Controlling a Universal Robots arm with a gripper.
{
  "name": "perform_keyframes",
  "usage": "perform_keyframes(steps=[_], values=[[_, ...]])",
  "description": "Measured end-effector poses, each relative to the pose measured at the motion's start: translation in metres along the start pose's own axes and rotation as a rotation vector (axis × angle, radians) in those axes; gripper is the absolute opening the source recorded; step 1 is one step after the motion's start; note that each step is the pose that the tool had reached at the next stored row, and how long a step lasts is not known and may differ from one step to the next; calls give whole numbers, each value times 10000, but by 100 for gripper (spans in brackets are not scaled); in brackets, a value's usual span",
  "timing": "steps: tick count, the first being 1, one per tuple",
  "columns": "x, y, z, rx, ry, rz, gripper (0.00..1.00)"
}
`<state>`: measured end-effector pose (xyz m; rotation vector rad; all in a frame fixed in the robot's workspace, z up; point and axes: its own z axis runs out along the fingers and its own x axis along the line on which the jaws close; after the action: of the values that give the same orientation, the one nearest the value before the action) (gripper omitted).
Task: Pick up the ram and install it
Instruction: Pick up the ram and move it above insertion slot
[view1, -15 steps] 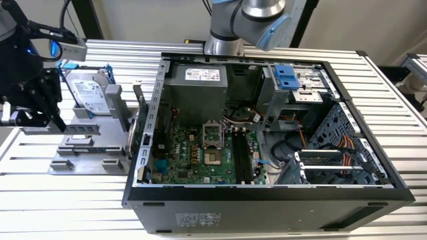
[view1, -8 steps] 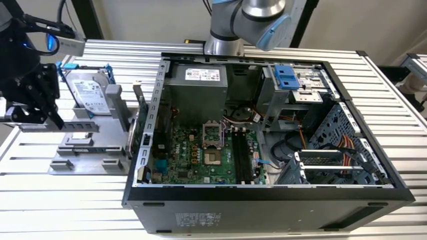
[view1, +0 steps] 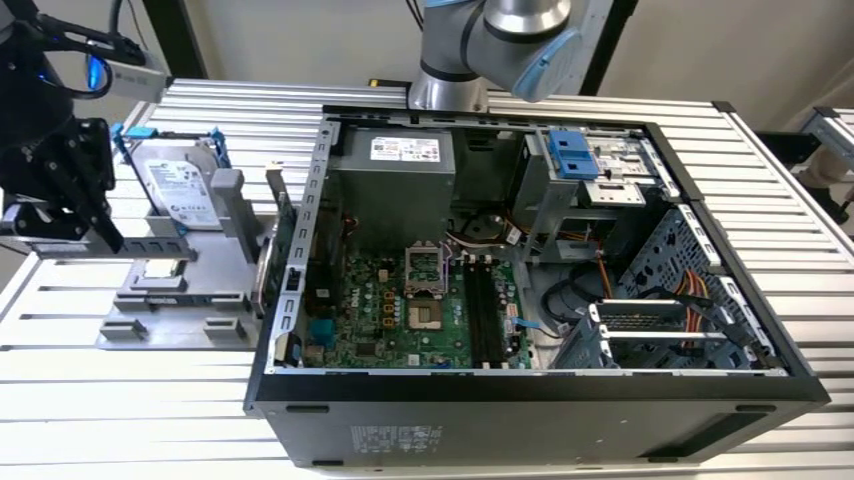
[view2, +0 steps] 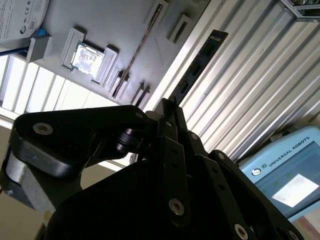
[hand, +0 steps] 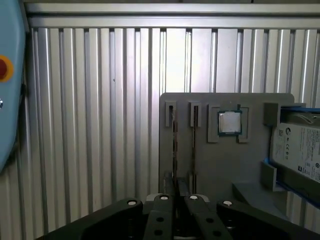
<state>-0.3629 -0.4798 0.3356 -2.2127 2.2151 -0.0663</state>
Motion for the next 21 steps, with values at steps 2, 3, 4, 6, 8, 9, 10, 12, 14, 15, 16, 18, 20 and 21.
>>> perform_keyframes(steps=[2, 3, 4, 6, 8, 9, 10, 12, 14, 15, 16, 18, 20, 21], values=[[1, -1, -14, 1, -1, 9, 0], [0, -1, -21, -1, 1, 18, 0], [1, -1, -28, 0, 0, 30, 0], [1, -2, -45, -1, 2, 54, 0], [1, -2, -62, -1, 2, 74, 0], [1, -2, -72, -2, 3, 86, 0], [1, -2, -80, -1, 3, 102, 0], [2, -3, -105, -3, 5, 151, 0], [3, -5, -122, -4, 6, 163, 0], [3, -5, -132, -4, 6, 165, 0], [4, -6, -143, -4, 6, 166, 0], [4, -7, -170, -3, 6, 169, 0], [4, -8, -197, -3, 6, 170, 0], [5, -8, -210, -3, 6, 171, 0]])
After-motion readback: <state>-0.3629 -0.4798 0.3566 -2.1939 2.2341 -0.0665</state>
